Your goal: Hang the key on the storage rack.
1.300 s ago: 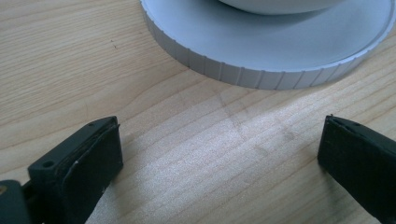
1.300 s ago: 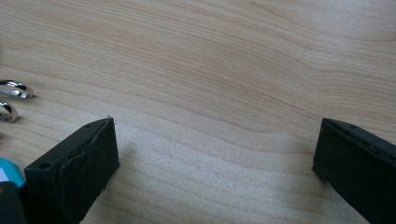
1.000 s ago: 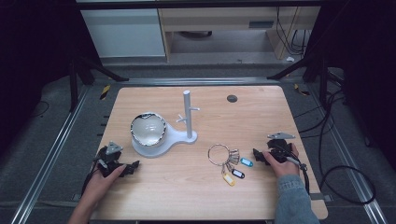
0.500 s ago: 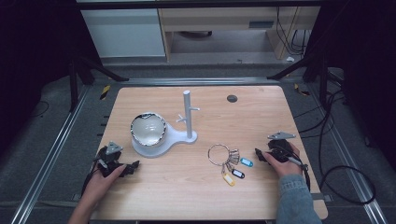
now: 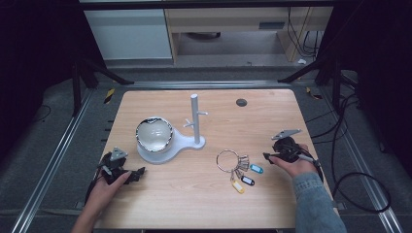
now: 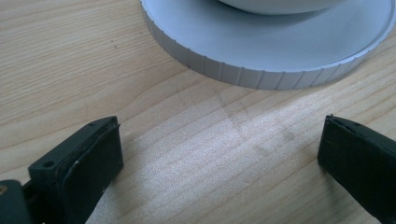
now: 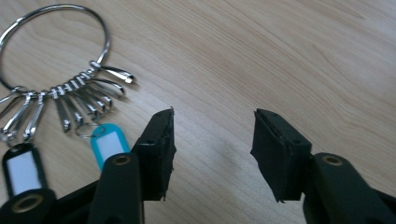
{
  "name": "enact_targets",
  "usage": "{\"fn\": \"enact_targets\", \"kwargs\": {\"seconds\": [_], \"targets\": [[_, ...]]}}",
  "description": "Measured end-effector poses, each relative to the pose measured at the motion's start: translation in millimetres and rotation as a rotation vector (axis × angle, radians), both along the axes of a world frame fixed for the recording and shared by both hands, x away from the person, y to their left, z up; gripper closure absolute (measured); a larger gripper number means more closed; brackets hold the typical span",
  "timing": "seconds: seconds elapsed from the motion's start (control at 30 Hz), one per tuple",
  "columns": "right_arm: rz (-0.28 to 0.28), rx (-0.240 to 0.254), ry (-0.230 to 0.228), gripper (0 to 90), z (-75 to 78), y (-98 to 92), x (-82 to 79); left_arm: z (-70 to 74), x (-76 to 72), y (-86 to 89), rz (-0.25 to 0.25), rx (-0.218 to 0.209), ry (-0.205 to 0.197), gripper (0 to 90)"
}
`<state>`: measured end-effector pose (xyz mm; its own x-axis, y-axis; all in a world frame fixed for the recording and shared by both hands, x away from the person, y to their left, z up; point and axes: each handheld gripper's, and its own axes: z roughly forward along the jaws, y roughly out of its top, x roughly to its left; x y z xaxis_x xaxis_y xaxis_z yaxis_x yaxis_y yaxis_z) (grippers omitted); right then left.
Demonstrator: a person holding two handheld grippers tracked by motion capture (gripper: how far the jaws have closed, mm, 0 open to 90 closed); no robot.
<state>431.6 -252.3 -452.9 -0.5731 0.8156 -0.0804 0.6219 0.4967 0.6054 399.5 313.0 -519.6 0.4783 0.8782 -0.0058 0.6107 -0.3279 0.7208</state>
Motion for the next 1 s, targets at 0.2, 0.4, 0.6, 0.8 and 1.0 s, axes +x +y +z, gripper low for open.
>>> {"fn": "enact_targets", "kwargs": {"seconds": [0.2, 0.4, 0.6, 0.8, 1.0], "targets": [[0.093, -0.088, 0.070, 54.8, 14.2, 16.5, 6.0, 0.0, -0.1, 0.0, 0.000, 0.000, 0.000, 0.0], [0.199, -0.171, 0.159, 65.6, 18.6, 39.2, 12.5, 0.1, -0.3, 0.1, 0.000, 0.002, 0.001, 0.0], [0.274, -0.206, 0.178, 76.3, 21.6, 54.6, 18.9, 0.1, -0.3, 0.1, 0.000, 0.002, 0.001, 0.0], [0.364, -0.260, 0.209, 77.5, 17.1, 75.7, 34.5, 0.1, -0.3, 0.1, 0.000, 0.002, 0.001, 0.0], [0.433, -0.329, 0.225, 77.1, 11.1, 93.8, 47.5, 0.1, -0.3, 0.1, 0.000, 0.001, 0.001, 0.0]]}}
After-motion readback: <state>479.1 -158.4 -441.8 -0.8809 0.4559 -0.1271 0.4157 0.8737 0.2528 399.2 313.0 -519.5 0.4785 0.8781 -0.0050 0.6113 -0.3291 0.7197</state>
